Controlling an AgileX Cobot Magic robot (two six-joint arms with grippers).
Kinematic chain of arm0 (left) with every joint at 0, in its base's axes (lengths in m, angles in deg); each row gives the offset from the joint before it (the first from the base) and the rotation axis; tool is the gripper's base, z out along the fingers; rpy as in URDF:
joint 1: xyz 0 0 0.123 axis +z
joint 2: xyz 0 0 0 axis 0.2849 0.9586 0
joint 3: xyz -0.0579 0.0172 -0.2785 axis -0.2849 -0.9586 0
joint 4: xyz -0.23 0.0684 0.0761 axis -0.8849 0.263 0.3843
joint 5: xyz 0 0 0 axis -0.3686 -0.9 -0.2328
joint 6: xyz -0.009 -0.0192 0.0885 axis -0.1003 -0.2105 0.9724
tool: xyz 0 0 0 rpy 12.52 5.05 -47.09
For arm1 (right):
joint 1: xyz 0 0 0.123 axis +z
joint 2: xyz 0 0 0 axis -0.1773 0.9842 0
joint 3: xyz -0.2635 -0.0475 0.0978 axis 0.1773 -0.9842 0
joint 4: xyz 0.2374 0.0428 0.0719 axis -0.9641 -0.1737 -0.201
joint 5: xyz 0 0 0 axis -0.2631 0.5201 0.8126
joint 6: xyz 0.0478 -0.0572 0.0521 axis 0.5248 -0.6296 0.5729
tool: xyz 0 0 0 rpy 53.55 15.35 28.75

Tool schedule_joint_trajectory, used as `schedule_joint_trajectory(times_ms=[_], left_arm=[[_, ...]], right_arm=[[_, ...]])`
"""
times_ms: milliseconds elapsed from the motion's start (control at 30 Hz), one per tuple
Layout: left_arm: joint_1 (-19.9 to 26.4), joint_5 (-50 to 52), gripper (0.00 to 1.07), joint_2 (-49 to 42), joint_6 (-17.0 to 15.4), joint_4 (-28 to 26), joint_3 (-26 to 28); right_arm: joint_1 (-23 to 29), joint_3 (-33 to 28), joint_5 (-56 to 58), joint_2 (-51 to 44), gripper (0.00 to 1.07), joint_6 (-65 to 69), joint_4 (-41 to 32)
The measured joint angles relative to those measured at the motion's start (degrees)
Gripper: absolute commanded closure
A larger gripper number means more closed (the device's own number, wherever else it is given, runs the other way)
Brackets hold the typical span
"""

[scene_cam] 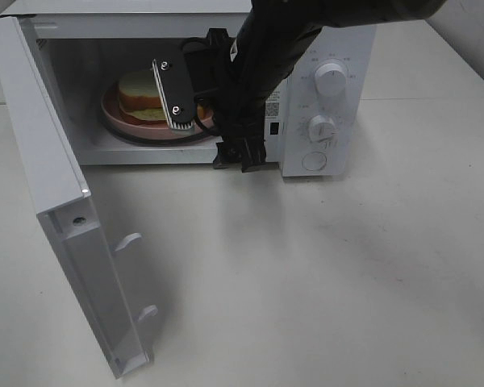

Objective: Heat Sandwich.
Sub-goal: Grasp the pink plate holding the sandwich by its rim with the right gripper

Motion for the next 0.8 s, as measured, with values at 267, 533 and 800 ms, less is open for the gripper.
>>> schedule_joint_trajectory(times_ms=[267, 533, 800], left_arm=[[0.0, 0.0, 0.03, 0.0, 0.0, 0.0, 0.0], [0.0, 0.0, 0.03, 0.0, 0.0, 0.0, 0.0], [0.0, 0.0, 0.03, 0.0, 0.0, 0.0, 0.0]], right_arm=[[0.0, 4.41, -3.44, 6.42, 0.21, 0.74, 0.06], [0.0, 10.31, -3.61, 11.12, 0.23, 0.74, 0.06], [0.0, 16.56, -3.55, 16.27, 0.24, 1.38, 0.11]])
